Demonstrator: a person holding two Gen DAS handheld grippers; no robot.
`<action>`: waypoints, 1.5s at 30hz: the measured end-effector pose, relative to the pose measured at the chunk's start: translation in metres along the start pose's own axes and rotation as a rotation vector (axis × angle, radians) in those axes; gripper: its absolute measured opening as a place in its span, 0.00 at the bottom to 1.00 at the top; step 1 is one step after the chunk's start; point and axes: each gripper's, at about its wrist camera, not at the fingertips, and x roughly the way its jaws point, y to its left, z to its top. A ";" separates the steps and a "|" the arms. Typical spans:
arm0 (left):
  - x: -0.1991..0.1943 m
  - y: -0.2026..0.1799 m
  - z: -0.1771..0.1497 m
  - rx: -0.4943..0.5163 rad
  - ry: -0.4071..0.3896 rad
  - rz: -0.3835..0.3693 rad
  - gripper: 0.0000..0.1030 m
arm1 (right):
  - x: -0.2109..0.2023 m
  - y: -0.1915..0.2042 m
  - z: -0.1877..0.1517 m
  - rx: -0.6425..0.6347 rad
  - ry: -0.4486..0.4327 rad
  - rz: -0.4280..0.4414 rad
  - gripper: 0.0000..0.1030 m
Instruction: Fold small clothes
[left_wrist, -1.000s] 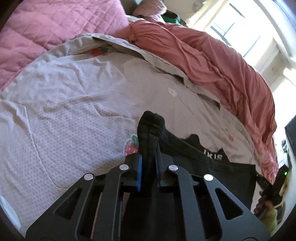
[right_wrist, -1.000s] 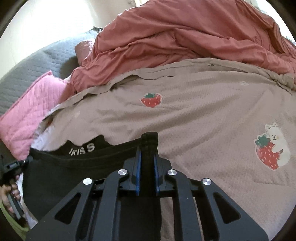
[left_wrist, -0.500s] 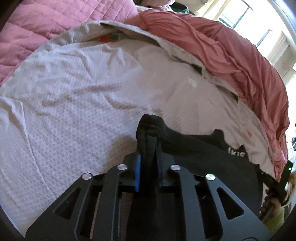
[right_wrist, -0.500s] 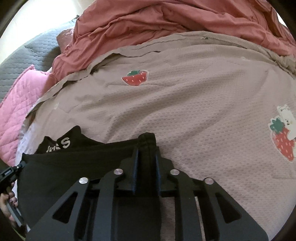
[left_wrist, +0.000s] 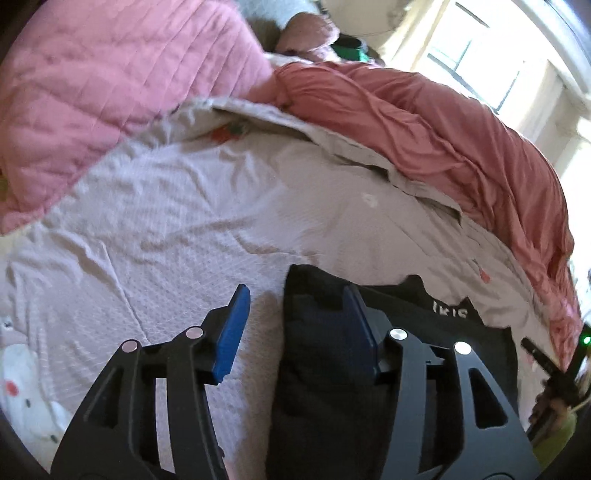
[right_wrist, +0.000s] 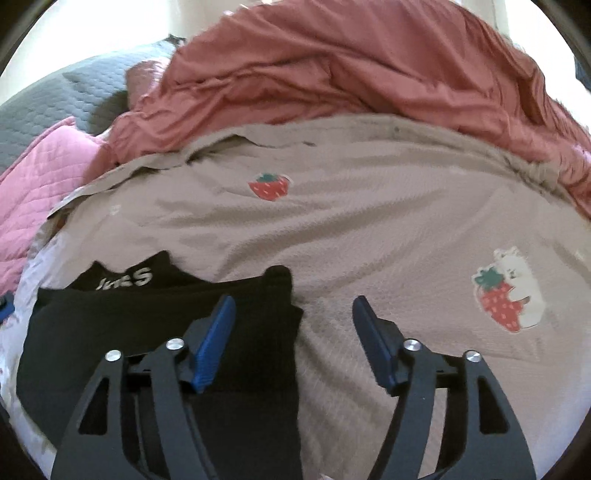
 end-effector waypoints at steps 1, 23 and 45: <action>-0.004 -0.004 -0.002 0.019 -0.005 0.004 0.44 | -0.005 0.001 -0.001 -0.004 -0.006 0.007 0.70; -0.049 -0.048 -0.042 0.157 -0.033 -0.002 0.90 | -0.069 0.051 -0.036 -0.084 -0.055 0.069 0.93; -0.031 -0.049 -0.082 0.241 0.065 0.083 0.90 | -0.055 0.081 -0.072 -0.142 0.050 0.108 0.93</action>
